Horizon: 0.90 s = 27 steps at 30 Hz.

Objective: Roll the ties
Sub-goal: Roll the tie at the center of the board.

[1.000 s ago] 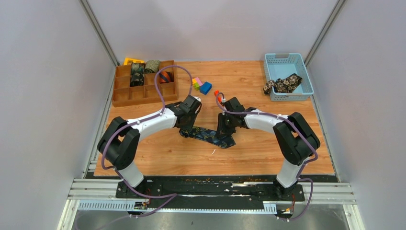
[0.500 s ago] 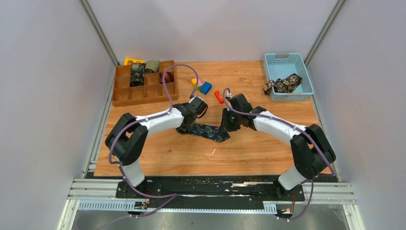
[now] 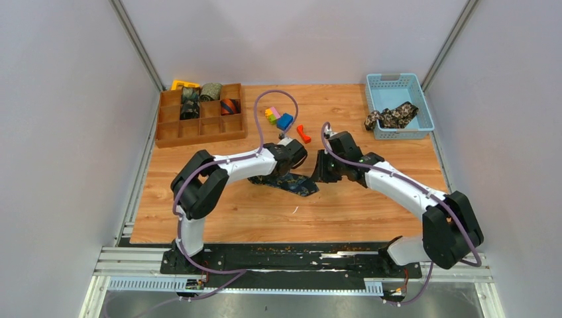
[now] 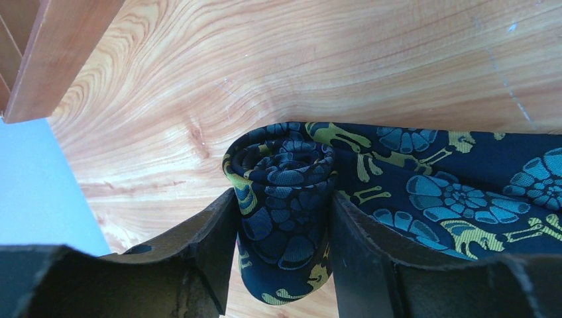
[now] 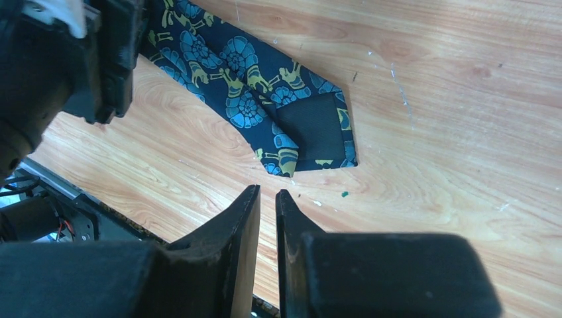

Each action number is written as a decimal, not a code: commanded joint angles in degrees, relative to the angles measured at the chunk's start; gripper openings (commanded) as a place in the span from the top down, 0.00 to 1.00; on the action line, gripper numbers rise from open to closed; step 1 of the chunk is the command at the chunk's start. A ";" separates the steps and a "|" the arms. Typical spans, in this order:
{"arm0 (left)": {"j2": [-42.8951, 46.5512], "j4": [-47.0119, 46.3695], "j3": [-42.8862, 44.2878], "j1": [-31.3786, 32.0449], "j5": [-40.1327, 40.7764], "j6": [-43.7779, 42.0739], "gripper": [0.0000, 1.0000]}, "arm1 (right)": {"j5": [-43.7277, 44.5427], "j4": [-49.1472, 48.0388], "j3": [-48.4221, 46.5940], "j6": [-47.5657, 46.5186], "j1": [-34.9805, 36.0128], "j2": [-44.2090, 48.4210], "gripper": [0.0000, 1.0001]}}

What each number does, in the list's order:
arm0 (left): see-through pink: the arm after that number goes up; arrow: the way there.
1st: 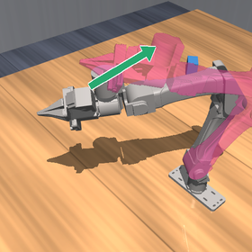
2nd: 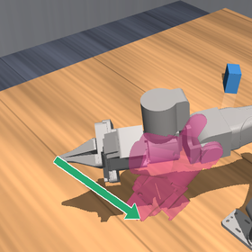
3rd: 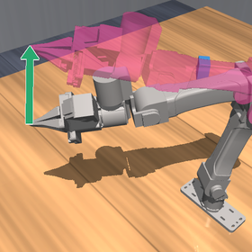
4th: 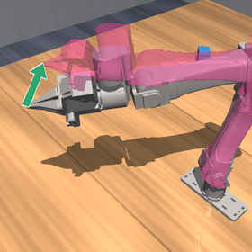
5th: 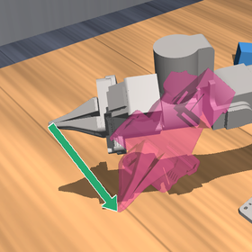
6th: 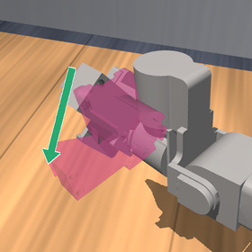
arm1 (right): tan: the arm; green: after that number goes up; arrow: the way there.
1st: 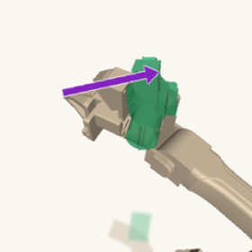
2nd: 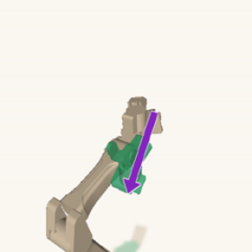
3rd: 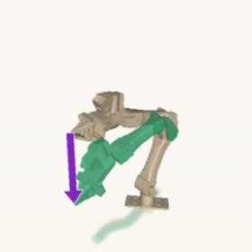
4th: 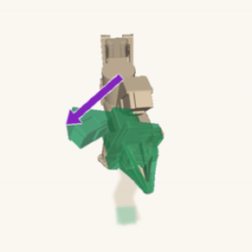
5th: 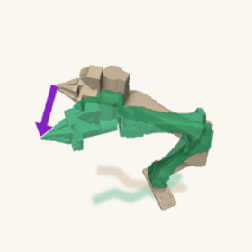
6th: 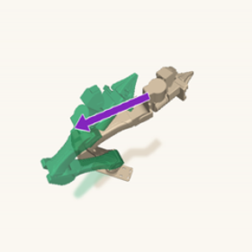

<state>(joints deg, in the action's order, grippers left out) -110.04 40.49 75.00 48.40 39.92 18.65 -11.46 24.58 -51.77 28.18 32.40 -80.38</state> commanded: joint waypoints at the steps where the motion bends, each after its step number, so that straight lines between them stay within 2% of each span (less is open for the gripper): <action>1: -2.66 3.34 4.22 1.59 1.85 2.76 0.41 | 0.83 0.40 0.69 -0.61 -0.36 3.84 0.84; 14: -4.56 8.97 12.48 4.64 -0.63 5.50 0.35 | 0.57 1.61 1.75 -0.29 -0.43 8.81 0.84; 27: -2.59 -0.16 9.16 4.66 -13.93 6.92 0.35 | 0.64 2.64 2.03 -0.04 -0.42 10.86 0.84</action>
<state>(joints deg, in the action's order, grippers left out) -114.76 44.60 84.79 52.77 32.47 23.07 -11.42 27.27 -50.13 28.18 32.16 -71.94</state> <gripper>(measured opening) 0.647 0.162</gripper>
